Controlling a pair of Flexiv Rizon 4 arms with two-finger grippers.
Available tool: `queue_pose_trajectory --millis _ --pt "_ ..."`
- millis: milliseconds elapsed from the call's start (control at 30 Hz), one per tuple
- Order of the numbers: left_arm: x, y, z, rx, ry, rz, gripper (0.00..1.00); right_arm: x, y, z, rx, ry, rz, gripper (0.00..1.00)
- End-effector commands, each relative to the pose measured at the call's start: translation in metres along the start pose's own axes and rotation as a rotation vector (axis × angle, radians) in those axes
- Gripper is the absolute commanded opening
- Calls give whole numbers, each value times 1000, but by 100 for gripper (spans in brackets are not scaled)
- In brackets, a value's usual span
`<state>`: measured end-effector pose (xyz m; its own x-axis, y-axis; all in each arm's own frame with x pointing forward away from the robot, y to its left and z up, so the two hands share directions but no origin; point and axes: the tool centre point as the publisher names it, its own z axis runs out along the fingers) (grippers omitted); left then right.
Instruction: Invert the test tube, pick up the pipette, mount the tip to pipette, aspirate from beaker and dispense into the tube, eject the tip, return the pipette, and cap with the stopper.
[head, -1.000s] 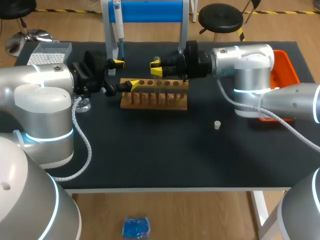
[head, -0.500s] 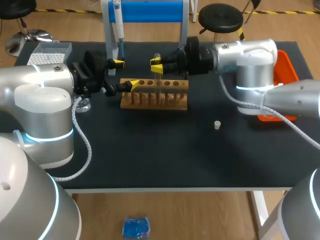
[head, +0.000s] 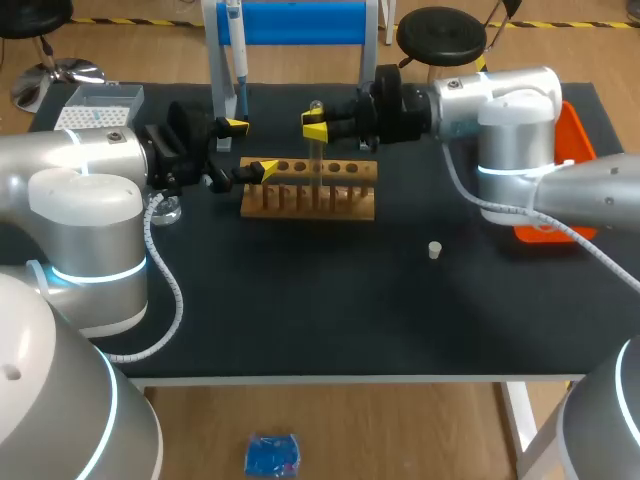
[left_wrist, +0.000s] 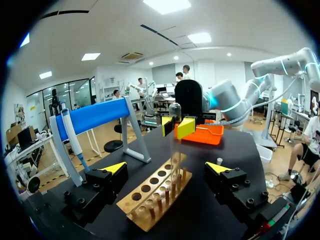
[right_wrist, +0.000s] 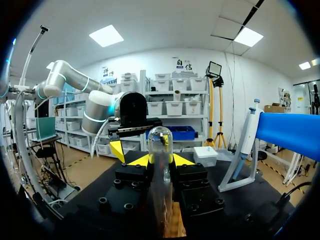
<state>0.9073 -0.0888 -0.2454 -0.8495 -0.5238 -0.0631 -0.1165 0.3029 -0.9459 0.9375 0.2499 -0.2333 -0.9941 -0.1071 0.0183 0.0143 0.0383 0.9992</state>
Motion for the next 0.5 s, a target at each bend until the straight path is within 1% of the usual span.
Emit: queue_pose_trajectory --millis 33,500 --pt "0 0 1 0 -3 0 100 4 6 -3 4 -12 -5 0" --pt "0 0 1 0 -3 0 100 -1 7 -4 13 -25 -31 0"
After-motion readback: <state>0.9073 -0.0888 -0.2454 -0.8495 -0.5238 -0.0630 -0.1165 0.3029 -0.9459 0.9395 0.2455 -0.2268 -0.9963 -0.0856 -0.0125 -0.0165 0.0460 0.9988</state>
